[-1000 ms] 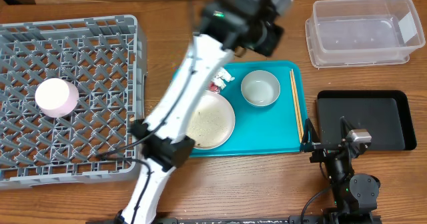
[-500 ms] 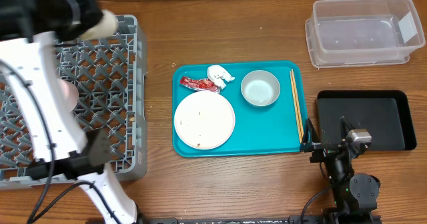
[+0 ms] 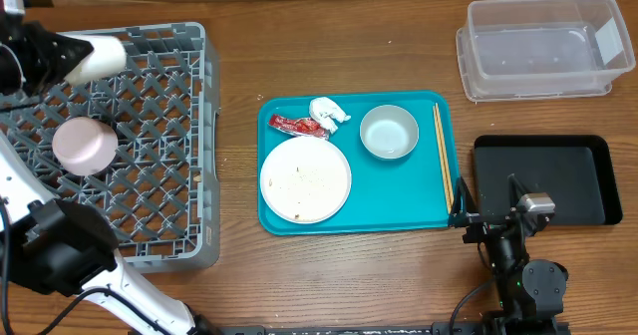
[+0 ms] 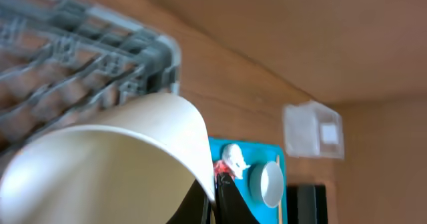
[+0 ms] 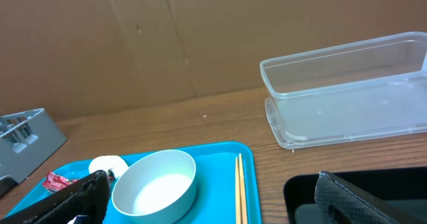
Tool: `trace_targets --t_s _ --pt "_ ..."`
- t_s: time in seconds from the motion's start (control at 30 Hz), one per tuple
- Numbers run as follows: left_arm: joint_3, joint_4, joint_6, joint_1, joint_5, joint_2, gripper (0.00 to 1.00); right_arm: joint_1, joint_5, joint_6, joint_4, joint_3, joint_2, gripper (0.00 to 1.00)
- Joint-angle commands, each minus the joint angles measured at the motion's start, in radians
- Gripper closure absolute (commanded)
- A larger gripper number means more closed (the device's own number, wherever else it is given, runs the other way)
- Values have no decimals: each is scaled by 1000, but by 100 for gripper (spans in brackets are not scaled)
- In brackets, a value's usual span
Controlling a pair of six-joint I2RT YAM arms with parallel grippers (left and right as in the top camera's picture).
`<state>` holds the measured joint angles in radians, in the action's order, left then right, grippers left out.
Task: Sort waste into correct bins and load items into the dishwasher
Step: 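Lift the white cup off the saucer and carry it to the rack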
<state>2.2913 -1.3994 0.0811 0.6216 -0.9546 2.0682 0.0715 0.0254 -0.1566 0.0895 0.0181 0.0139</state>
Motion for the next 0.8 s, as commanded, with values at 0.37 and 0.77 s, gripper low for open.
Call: trace_targets --t_s 0.37,0.77 --pt "-500 681 198 46 -505 -13 96 -6 -5 -4 -6 -10 -11 0" --pt "-649 1116 -129 47 -253 24 96 -6 -5 -4 -6 -10 -11 0"
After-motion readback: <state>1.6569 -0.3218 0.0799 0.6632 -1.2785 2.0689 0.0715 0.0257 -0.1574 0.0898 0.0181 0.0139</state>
